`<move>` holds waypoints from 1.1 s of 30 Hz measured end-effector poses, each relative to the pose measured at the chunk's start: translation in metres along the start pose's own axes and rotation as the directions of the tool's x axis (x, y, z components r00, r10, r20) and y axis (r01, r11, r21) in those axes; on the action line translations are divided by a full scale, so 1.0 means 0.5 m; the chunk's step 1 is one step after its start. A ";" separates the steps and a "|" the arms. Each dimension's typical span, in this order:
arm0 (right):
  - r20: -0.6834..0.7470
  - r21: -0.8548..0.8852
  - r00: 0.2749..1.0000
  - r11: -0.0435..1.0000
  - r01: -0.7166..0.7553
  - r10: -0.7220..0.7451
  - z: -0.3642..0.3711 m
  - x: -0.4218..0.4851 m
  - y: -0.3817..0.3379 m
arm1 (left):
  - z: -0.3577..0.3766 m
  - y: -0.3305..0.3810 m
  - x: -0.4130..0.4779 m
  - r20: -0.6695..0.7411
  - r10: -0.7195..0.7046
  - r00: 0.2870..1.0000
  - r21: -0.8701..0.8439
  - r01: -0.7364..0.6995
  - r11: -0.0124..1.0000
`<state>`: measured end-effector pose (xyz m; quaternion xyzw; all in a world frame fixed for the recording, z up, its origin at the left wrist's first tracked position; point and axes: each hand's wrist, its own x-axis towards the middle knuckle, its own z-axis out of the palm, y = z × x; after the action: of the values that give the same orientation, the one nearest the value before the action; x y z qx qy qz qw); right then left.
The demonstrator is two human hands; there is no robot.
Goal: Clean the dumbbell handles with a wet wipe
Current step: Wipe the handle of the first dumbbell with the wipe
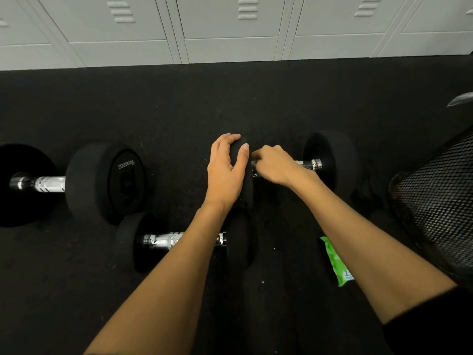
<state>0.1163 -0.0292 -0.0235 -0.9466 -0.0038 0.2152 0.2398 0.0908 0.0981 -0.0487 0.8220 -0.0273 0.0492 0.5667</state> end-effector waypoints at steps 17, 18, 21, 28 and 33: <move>0.089 0.108 0.982 0.982 0.154 -0.164 -0.039 -0.015 0.063 | -0.005 -0.001 0.006 0.045 -0.036 0.998 -0.009 0.036 0.999; 0.063 0.161 0.985 0.975 0.150 -0.162 -0.037 -0.012 0.064 | -0.005 0.000 0.005 0.045 -0.038 0.998 -0.010 0.039 0.999; -0.034 0.311 0.990 0.939 0.143 -0.140 -0.020 -0.005 0.070 | -0.005 0.003 0.004 0.043 -0.037 0.998 -0.006 0.037 0.999; -0.183 0.157 0.973 0.972 0.173 -0.144 0.027 -0.012 0.060 | -0.003 -0.001 0.000 0.036 -0.019 0.999 -0.002 0.019 1.000; -0.457 -0.267 0.816 0.930 0.253 -0.354 0.125 -0.053 0.081 | -0.002 -0.001 -0.001 0.023 -0.011 1.000 -0.008 0.011 1.000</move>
<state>0.0628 -0.0398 -0.0810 -0.9755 -0.1144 -0.0788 0.1704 0.0905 0.0992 -0.0489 0.8204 -0.0296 0.0366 0.5698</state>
